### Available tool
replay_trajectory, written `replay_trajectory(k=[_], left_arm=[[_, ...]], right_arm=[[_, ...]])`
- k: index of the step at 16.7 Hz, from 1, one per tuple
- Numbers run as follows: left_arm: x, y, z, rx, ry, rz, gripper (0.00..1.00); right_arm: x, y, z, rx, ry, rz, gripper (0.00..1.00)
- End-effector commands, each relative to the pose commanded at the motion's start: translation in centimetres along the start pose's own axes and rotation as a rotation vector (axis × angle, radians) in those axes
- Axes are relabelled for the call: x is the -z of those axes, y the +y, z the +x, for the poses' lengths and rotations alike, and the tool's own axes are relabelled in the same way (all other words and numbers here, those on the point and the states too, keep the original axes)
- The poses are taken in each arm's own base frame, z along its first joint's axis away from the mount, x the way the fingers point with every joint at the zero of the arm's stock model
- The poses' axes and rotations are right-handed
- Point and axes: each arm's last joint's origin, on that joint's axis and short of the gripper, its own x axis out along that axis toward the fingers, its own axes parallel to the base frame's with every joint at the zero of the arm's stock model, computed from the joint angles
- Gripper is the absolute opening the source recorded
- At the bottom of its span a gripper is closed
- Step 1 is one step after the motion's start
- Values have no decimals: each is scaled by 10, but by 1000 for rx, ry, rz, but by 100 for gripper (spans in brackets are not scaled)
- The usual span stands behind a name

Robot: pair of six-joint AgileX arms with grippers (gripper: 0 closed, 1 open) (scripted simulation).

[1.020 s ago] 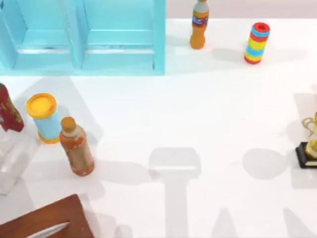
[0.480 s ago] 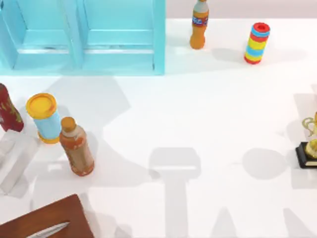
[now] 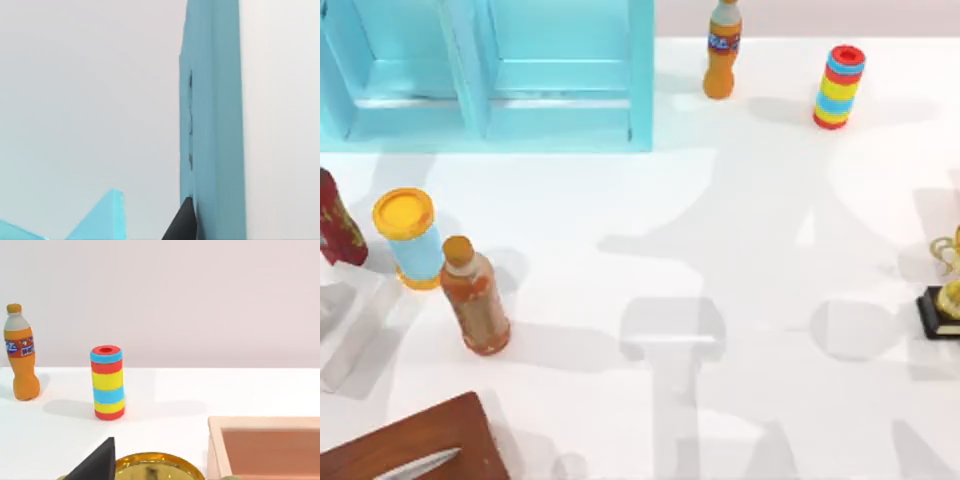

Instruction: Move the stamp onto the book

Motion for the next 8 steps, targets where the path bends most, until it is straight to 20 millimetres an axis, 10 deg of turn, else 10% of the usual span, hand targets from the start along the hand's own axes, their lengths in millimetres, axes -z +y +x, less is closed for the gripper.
replay_trajectory(k=[8], left_arm=[[169,-152,6,-153,110,-740,0]], right_arm=[[0,0,0,0,0,0,100]])
